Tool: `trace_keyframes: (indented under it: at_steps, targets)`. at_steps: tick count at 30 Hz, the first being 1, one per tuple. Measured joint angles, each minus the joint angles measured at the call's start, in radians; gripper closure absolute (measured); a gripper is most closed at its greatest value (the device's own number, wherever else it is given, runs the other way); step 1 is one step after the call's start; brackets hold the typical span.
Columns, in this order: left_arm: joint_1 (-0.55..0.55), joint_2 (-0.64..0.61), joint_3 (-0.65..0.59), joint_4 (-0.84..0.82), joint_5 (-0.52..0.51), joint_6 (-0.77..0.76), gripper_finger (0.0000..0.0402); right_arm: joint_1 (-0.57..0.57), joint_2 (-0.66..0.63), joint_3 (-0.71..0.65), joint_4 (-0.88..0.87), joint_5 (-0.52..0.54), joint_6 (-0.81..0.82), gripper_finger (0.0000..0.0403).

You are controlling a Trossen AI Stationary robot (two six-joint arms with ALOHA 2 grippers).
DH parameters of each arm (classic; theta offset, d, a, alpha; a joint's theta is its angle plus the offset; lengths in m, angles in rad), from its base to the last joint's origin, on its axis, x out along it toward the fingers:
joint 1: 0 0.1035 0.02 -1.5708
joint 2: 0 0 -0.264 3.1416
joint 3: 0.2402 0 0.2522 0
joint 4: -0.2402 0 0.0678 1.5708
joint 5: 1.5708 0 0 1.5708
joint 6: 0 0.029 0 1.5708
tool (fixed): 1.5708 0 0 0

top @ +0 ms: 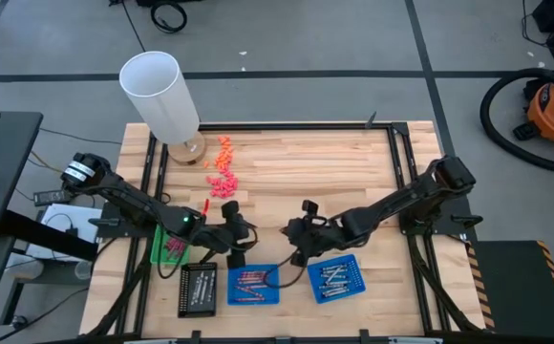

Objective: Sort crayons
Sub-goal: Put the white crayon into the black basket

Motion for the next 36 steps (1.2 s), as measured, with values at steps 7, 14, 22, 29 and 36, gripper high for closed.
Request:
trace_keyframes:
  at_steps: [7, 14, 22, 29, 36]
  targets:
    - [0.000, 0.000, 0.000, 0.163, 0.003, 0.153, 0.0190, 0.033, -0.003, 0.000, 0.253, 0.009, -0.200, 0.0355]
    - [0.000, 0.000, 0.000, 0.301, 0.006, 0.268, 0.0193, 0.031, -0.004, 0.001, 0.418, 0.010, -0.337, 0.0355]
    - [0.003, 0.000, 0.000, 0.381, 0.007, 0.297, 0.0194, 0.028, -0.004, 0.002, 0.533, 0.010, -0.431, 0.0355]
    - [0.007, 0.000, -0.001, 0.431, 0.007, 0.298, 0.0225, 0.028, -0.004, 0.002, 0.545, 0.010, -0.441, 0.0355]
    - [0.019, 0.000, -0.001, 0.462, 0.008, 0.300, 0.0284, 0.028, -0.004, 0.002, 0.546, 0.010, -0.442, 0.0355]
